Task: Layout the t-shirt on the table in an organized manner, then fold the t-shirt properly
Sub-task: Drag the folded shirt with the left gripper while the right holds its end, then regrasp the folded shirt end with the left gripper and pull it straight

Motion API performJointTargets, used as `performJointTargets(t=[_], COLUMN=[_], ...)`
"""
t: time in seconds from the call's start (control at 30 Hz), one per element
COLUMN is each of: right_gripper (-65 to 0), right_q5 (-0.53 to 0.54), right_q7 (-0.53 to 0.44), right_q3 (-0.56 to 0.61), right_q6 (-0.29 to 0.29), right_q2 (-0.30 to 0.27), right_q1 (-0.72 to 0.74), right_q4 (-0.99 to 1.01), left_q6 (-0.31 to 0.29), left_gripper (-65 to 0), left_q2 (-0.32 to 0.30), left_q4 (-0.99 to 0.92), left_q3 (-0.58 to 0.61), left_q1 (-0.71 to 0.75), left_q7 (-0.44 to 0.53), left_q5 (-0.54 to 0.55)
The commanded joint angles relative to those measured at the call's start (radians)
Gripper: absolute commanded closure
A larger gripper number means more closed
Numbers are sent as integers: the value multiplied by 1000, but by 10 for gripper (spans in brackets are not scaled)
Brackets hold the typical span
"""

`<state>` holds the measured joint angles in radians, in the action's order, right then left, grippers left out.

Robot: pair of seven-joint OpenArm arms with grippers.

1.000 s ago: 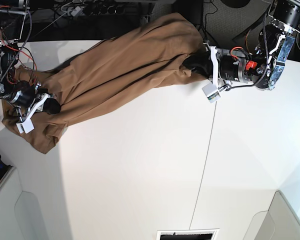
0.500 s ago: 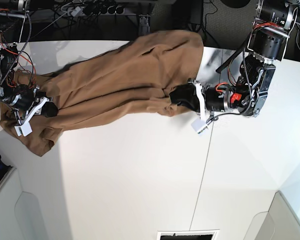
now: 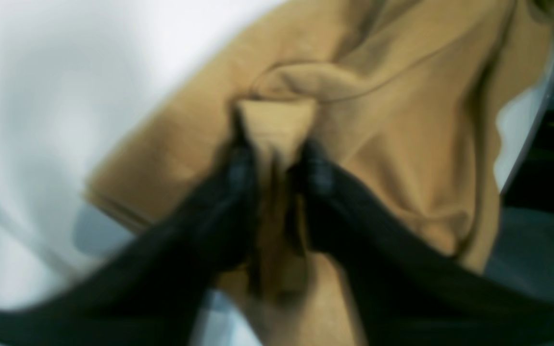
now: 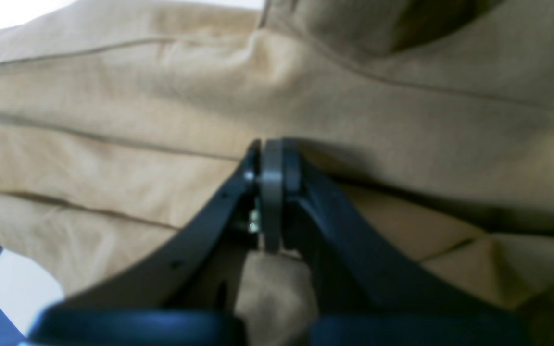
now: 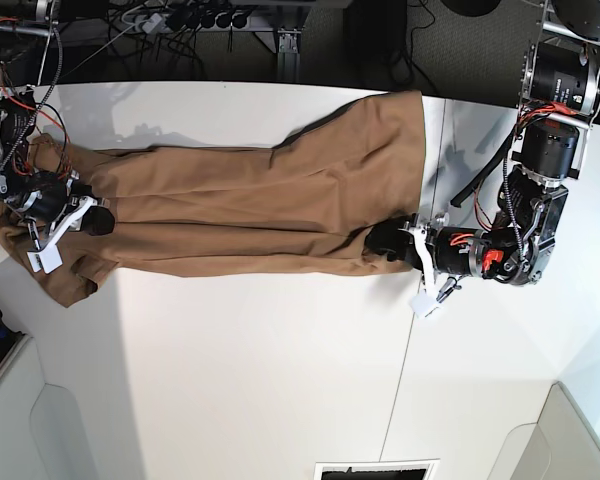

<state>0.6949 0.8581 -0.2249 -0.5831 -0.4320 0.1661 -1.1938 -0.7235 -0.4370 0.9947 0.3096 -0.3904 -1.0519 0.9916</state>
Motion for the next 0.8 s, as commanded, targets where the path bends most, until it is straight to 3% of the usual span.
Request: performJointTargets(t=[0.0,0.17,0.37,0.77], right_gripper=[0,0,0,0], right_q5=[-3,-3,-3,-23], right_q7=[17,17,17,16], right_q3=[-3,-3,-3,-3], right_q6=[3,3,3,3], right_q2=[-16,-16,-16,-16], right_q1=[10,10,10,10], right_q4=[-7,-7,-6,-6], left_q6=[25,25,25,25], left_gripper=[-294,-318,-318,-318], left_q2=[-37,-138,-260,-329], left_q4=[19,110,251,512], left_q3=[-1,-2,-10,-233], left_q1=[-8,19,130,464], left_q7=[-64,-173,-176,-273], left_q5=[-14,182,235,377])
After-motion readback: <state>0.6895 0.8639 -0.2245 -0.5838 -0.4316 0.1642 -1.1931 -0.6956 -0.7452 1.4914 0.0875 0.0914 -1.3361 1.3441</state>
